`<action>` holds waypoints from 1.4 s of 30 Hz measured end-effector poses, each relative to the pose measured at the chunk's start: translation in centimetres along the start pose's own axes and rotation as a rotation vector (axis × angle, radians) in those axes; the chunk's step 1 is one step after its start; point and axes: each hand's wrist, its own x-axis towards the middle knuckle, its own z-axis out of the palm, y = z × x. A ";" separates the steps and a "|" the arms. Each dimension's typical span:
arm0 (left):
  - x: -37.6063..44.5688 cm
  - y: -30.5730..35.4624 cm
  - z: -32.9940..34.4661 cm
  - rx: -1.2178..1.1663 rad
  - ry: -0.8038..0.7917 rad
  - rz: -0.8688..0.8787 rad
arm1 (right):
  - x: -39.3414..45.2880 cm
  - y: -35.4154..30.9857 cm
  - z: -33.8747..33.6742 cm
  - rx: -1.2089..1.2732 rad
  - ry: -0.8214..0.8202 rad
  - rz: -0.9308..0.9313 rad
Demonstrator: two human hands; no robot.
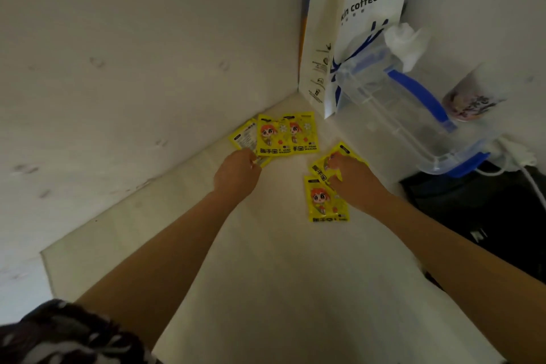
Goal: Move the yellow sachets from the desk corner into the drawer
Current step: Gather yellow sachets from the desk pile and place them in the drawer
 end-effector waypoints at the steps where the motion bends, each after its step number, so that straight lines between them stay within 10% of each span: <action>1: 1.0 0.5 0.2 -0.036 0.005 -0.030 | 1.2 0.4 -0.1 -0.039 -0.009 -0.031; 24: 9.2 3.4 1.7 -0.294 0.058 -0.332 | 7.8 2.5 -0.5 -0.502 -0.096 -0.171; 42: 3.5 -0.1 1.7 -0.668 0.225 -0.504 | -1.7 1.0 2.5 0.628 0.066 0.578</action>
